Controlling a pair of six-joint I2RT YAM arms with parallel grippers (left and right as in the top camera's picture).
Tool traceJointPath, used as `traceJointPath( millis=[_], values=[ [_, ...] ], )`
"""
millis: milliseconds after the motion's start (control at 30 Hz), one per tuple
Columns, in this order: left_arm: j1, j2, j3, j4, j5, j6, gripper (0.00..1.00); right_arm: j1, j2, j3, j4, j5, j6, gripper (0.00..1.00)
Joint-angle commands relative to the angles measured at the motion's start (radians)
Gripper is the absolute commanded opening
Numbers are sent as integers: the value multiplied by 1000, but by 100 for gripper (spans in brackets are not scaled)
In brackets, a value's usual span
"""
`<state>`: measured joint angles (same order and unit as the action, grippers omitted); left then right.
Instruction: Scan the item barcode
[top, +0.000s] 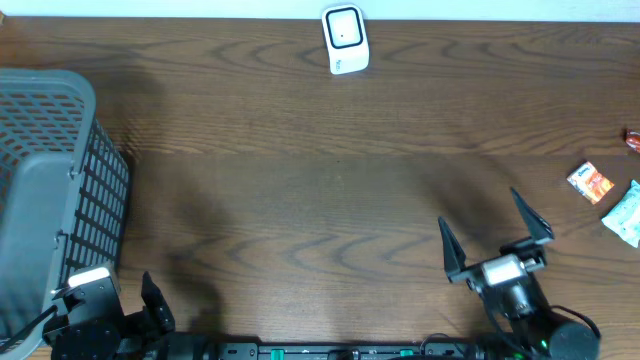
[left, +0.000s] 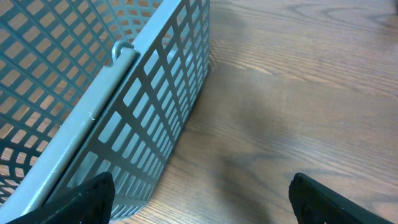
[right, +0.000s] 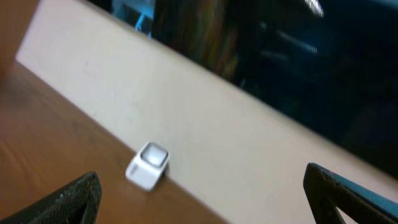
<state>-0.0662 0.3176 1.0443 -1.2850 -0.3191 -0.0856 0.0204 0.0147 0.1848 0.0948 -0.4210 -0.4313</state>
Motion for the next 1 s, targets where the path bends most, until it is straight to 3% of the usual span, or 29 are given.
traceJointPath(
  millis=[0, 100, 367, 533, 967],
  values=[
    [2, -6, -1, -3, -3, -6, 90, -10, -10, -79, 1, 65, -26, 99],
    [2, -6, -1, -3, -3, -6, 90, -10, -10, -134, 24, 64, -23, 99],
    [2, -6, -1, -3, -3, -6, 90, -10, -10, -179, -27, 187, 212, 99],
    [2, -6, -1, -3, -3, -6, 90, -10, -10, -179, -156, 184, 211, 99],
    [2, -6, -1, -3, -3, -6, 90, -8, -9, -179, -148, 184, 210, 99]
  ],
)
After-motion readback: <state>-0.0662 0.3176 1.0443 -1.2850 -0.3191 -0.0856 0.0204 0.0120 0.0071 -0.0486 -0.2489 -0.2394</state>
